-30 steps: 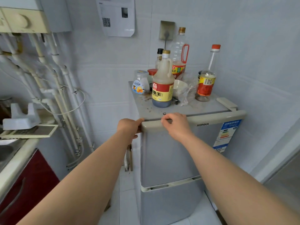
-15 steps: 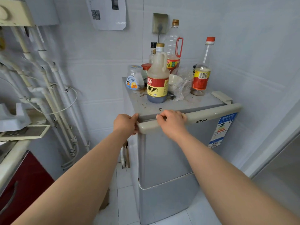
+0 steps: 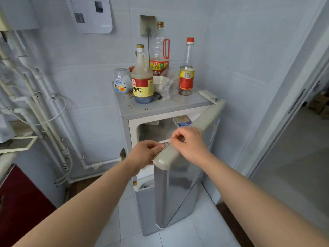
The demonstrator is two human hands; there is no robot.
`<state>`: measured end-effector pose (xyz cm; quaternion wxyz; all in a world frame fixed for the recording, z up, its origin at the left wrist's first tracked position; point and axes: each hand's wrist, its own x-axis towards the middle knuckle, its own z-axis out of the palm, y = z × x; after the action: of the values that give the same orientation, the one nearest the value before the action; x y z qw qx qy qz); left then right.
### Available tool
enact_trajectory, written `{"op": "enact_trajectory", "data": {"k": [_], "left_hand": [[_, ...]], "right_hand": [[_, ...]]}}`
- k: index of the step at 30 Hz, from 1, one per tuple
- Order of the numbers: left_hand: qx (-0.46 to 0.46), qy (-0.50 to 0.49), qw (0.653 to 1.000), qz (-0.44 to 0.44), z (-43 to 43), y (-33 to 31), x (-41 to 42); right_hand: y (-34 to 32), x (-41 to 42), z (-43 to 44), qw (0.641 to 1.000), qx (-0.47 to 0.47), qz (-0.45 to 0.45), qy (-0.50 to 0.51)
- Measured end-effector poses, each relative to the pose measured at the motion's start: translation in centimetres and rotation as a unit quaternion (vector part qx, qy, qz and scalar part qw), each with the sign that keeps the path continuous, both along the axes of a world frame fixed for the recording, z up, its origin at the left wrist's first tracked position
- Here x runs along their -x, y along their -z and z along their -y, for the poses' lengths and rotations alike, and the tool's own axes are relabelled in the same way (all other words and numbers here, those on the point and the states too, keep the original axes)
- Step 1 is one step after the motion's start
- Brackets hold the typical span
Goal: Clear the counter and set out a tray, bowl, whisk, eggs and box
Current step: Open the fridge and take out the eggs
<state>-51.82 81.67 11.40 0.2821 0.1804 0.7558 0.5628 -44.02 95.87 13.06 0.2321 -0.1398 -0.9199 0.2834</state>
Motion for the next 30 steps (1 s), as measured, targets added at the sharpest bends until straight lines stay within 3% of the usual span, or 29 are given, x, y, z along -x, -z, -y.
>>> {"op": "enact_trajectory", "data": {"k": [5, 9, 13, 23, 30], "left_hand": [[-0.035, 0.048, 0.998, 0.0, -4.4, -0.3, -4.8], [-0.027, 0.062, 0.997, -0.045, -9.2, -0.4, -9.5], [-0.026, 0.058, 0.992, -0.11, -13.1, -0.5, -12.5], [0.042, 0.09, 0.974, -0.203, -23.5, -1.1, -18.2], [0.093, 0.144, 0.929, -0.329, -29.6, -0.8, -17.8]], "right_hand": [[-0.8, -5.7, -2.7, 0.998, 0.031, 0.052, 0.025], [-1.6, -11.0, -6.6, 0.988, 0.055, 0.135, 0.046], [-2.1, -14.6, -9.4, 0.984, 0.066, 0.158, 0.054], [-3.3, -22.5, -18.9, 0.97, -0.059, 0.196, 0.133], [-1.6, -23.8, -23.1, 0.941, -0.15, 0.22, 0.211]]}}
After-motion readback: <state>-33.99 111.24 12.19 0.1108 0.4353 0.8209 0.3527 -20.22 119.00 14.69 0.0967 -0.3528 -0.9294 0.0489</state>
